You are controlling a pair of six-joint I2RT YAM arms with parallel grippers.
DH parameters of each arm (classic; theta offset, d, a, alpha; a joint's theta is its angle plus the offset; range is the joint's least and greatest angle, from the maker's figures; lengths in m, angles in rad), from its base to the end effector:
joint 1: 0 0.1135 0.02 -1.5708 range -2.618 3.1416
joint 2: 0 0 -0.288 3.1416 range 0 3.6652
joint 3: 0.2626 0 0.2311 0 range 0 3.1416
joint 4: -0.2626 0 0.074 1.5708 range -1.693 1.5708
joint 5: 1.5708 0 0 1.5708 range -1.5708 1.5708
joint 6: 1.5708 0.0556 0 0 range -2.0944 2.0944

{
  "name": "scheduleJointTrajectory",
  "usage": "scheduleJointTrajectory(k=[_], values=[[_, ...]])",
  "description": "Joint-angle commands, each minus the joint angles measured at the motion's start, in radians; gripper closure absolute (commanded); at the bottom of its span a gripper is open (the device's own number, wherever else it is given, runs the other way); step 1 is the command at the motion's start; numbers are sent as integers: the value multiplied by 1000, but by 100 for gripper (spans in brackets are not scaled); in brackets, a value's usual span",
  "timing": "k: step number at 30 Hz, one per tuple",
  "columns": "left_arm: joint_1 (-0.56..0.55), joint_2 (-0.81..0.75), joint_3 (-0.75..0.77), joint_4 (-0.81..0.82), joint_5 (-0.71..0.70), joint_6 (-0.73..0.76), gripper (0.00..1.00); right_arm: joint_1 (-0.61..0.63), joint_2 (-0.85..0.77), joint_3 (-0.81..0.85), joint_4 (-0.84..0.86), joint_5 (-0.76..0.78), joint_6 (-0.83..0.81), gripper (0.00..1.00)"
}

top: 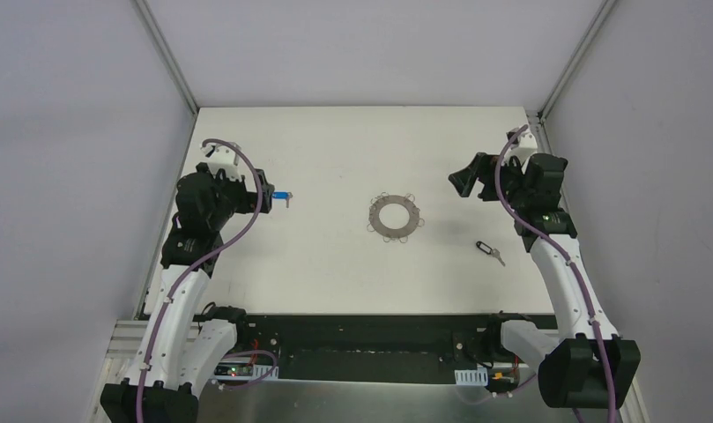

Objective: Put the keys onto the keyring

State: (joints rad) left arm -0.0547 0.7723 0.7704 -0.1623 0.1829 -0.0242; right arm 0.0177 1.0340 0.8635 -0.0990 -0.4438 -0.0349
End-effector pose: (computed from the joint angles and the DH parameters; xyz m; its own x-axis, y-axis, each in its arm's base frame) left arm 0.1631 -0.0191 0.3530 -0.1688 -0.0146 -0.9855 0.2289 0.9720 -0.0536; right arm 0.2221 0.0278 0.3492 -0.2510 -0.0360 -0.9673 -0.4388 0.8950 0.0806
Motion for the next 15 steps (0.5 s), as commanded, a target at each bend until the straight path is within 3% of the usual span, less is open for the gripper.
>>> scheduleJointTrajectory(k=[1,9,13,15], values=[[7,1,12,36,44,-11,0,4,-17,-10,21,-36,-30,2],[7,29,-3,35,125,-3,0,4,14,-2,8,-48,-49,2],[6,57,36,-48,173,-7,0,21,29,12,-4,-91,-78,2],[6,94,73,-121,225,30,0,76,71,38,-14,-31,-110,2]])
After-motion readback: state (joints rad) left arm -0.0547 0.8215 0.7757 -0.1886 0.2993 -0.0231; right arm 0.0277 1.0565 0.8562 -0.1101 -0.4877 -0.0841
